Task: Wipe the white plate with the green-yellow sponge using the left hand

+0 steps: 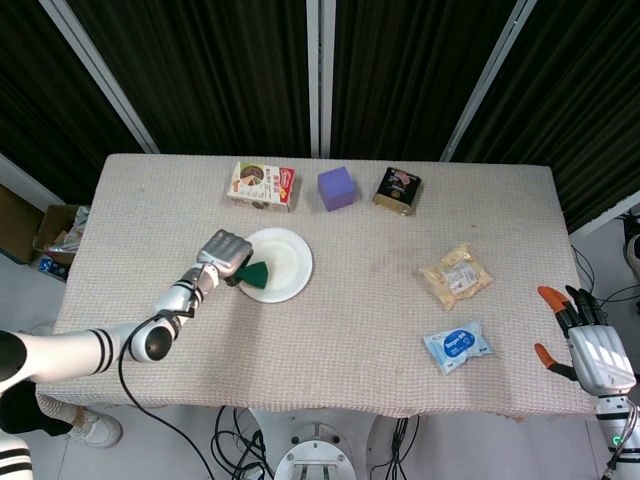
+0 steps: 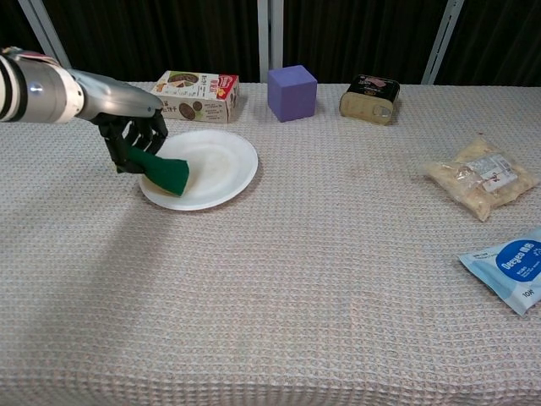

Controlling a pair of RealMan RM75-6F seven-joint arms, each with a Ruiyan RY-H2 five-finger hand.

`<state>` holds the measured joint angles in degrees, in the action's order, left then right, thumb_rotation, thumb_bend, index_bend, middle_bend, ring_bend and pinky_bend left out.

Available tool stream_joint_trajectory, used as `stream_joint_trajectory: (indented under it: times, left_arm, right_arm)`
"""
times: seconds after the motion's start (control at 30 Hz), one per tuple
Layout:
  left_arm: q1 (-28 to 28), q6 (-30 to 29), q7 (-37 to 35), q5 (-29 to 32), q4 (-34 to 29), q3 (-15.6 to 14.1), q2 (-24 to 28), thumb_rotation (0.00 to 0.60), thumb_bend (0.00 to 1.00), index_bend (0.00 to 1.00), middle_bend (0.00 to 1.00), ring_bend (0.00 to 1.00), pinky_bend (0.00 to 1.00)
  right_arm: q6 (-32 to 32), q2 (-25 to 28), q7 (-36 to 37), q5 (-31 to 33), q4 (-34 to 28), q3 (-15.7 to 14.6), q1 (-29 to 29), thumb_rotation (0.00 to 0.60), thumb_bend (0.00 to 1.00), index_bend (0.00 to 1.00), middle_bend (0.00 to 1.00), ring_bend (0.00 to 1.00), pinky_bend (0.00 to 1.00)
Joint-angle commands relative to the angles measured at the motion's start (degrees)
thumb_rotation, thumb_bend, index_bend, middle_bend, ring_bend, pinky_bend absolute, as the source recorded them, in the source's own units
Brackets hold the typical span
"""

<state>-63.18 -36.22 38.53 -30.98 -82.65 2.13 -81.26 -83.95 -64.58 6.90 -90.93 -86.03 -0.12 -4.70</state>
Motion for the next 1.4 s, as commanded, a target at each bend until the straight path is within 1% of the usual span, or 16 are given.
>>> stream_joint_trajectory:
  times: [0.03,0.1,0.17,0.33,0.47,0.67,0.87,1.0,1.07,1.17,1.23,1.33,1.4]
  left_arm:
    - [-4.79,-0.2,4.2,7.51,4.03,-3.71,-4.23,0.6,0.55,0.58,0.66,0.55,0.52]
    - [-5.72,-0.62,4.61,9.76,4.66,-4.31,-4.8,0.6,0.55,0.58,0.67,0.55,0.51]
    - [-6.44,-1.65,4.55,10.99,3.64,-4.44,-4.23,0.6,0.55,0.58,0.67,0.55,0.51]
    - [-7.42,-4.76,3.92,10.23,-1.8,-3.8,-1.02,0.6,0.56,0.58,0.67,0.55,0.51]
    - [-8.7,-4.94,3.6,10.36,-2.64,-3.09,-0.62,0.6,0.56,0.58,0.67,0.55,0.51]
    - [-11.42,-3.21,4.41,12.9,0.97,-3.35,-3.65,0.6,0.56,0.58,0.67,0.55,0.51]
    - [-14.06,-1.51,6.56,17.75,6.31,-5.39,-7.6,0.6,0.56,0.58,0.67,0.55,0.51]
    - [-15.13,-1.13,7.31,20.15,7.81,-6.48,-8.87,0.6,0.56,0.58,0.67,0.55,0.51]
    - [-15.28,-1.67,7.05,20.11,6.96,-6.55,-8.31,0.6,0.56,0.58,0.67,0.55,0.51]
    - [-15.32,-3.21,6.26,19.1,3.95,-6.14,-6.03,0.6,0.56,0.58,0.67,0.55,0.51]
    - [-15.05,-4.43,4.91,17.77,1.19,-5.13,-3.86,0.6,0.56,0.58,0.67,0.55,0.51]
    - [-14.71,-4.71,2.7,16.03,-1.66,-3.44,-1.3,0.6,0.56,0.58,0.67,0.55,0.51]
    - [-14.75,-4.55,1.85,15.28,-2.07,-2.73,-0.68,0.6,0.56,0.58,0.67,0.55,0.51]
  right_arm:
    - [0.16,-0.18,0.12,0.05,0.21,0.01,-0.08,0.6,0.21,0.11,0.14,0.0,0.0]
    - [0.15,-0.27,0.25,0.01,0.39,-0.01,-0.07,0.6,0.21,0.11,0.14,0.0,0.0]
    - [0.05,-0.34,0.49,0.02,0.65,-0.03,0.01,0.6,0.22,0.11,0.14,0.0,0.0]
    - [-0.11,-0.52,1.28,0.27,1.44,0.02,0.2,0.6,0.22,0.11,0.14,0.0,0.0]
    - [-0.26,-0.66,1.7,0.27,1.83,-0.02,0.33,0.6,0.22,0.11,0.14,0.0,0.0]
    - [-0.21,-0.57,2.09,0.98,2.15,0.05,0.67,0.6,0.22,0.11,0.14,0.0,0.0]
    - [0.26,-0.57,2.19,1.4,2.26,0.14,0.63,0.6,0.22,0.11,0.14,0.0,0.0]
    - [0.52,-0.72,2.31,1.38,2.46,0.16,0.49,0.6,0.22,0.11,0.14,0.0,0.0]
    - [0.45,-0.76,2.42,1.31,2.58,0.18,0.49,0.6,0.22,0.11,0.14,0.0,0.0]
    - [0.14,-0.77,2.72,1.18,2.82,0.23,0.58,0.6,0.22,0.11,0.14,0.0,0.0]
    - [-0.12,-0.77,2.88,1.05,2.98,0.23,0.67,0.6,0.22,0.11,0.14,0.0,0.0]
    - [-0.26,-0.84,3.07,0.93,3.15,0.2,0.73,0.6,0.22,0.11,0.14,0.0,0.0]
    - [-0.19,-0.88,3.1,0.95,3.27,0.16,0.74,0.6,0.22,0.11,0.14,0.0,0.0]
